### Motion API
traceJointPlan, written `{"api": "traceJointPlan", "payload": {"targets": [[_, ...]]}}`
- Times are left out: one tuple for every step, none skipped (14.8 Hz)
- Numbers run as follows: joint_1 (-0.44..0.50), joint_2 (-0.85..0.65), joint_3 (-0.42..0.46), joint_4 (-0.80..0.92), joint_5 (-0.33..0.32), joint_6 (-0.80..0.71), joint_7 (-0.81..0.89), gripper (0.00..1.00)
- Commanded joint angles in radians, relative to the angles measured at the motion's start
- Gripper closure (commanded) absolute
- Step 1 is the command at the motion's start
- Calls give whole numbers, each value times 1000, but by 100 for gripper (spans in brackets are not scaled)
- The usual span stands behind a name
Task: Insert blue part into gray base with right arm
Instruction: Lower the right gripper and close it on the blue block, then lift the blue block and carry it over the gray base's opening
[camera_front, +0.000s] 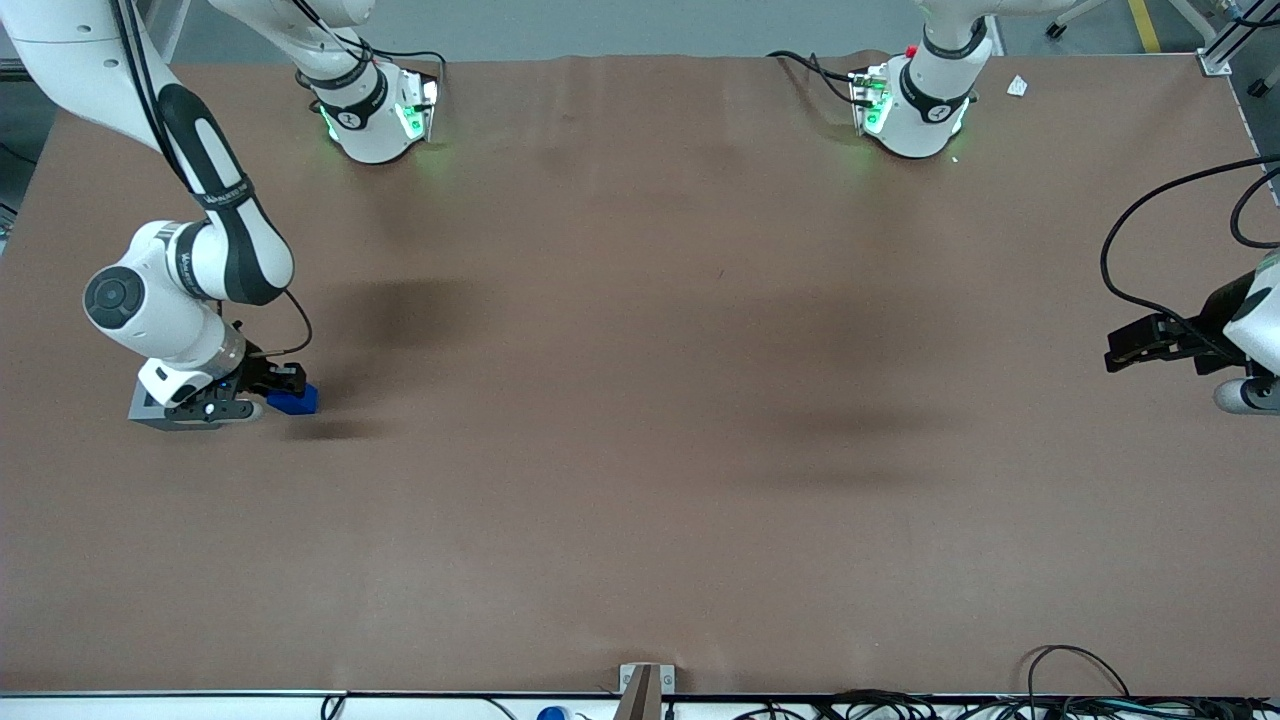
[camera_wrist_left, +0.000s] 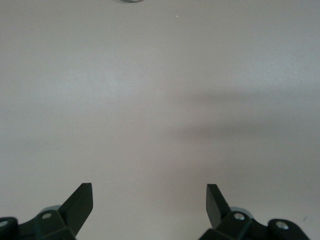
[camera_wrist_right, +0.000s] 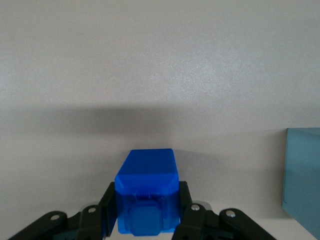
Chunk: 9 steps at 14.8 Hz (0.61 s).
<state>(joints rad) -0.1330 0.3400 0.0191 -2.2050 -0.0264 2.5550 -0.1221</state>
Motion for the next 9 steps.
{"api": "traceJointPlan", "payload": {"targets": [[-14, -4, 8, 82, 6, -146, -4, 100], [-17, -9, 8, 114, 6, -210, -14, 100], [-29, -15, 8, 125, 6, -240, -36, 100], [-43, -21, 8, 126, 6, -245, -69, 100], [-65, -26, 8, 126, 6, -245, -103, 100], [-100, -26, 8, 134, 6, -245, -154, 100], [-135, -26, 8, 149, 6, -248, -221, 100], [-160, -26, 8, 162, 6, -252, -275, 100], [-178, -24, 8, 175, 6, -272, -303, 100]]}}
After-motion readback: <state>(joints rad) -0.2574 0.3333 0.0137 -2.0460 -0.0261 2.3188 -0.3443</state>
